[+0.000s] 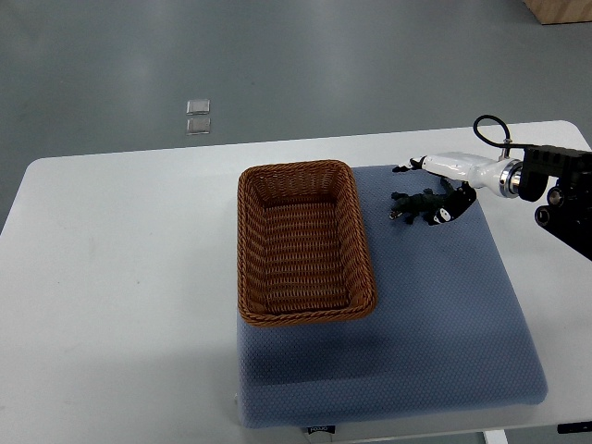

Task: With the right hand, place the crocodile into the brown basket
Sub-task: 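Reach the right hand down over the green toy crocodile, then close the right hand fingers around the crocodile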

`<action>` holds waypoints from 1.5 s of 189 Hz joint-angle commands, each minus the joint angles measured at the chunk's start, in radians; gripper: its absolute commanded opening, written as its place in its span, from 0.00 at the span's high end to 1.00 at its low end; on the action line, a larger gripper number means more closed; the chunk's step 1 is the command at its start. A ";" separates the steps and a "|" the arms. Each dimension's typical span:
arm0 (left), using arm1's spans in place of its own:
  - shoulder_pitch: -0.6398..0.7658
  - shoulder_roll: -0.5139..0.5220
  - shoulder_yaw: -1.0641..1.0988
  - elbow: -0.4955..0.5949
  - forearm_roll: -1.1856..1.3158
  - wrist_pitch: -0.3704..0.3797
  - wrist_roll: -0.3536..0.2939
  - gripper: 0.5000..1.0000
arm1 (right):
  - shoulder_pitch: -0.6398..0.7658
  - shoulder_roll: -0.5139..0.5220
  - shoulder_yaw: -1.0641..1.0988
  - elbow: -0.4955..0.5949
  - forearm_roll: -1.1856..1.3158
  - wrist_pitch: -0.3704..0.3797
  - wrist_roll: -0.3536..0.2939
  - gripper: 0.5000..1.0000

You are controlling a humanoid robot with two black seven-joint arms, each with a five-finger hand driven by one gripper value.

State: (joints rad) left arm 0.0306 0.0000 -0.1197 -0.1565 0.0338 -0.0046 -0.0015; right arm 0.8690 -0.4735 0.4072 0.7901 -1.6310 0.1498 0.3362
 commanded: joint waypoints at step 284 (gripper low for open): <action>0.000 0.000 0.000 0.000 0.000 0.000 0.000 0.00 | 0.044 0.047 -0.206 -0.058 -0.023 -0.145 -0.068 0.31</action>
State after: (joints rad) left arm 0.0307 0.0000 -0.1197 -0.1565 0.0338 -0.0046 -0.0015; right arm 0.9128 -0.4264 0.2027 0.7319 -1.6536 0.0046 0.2684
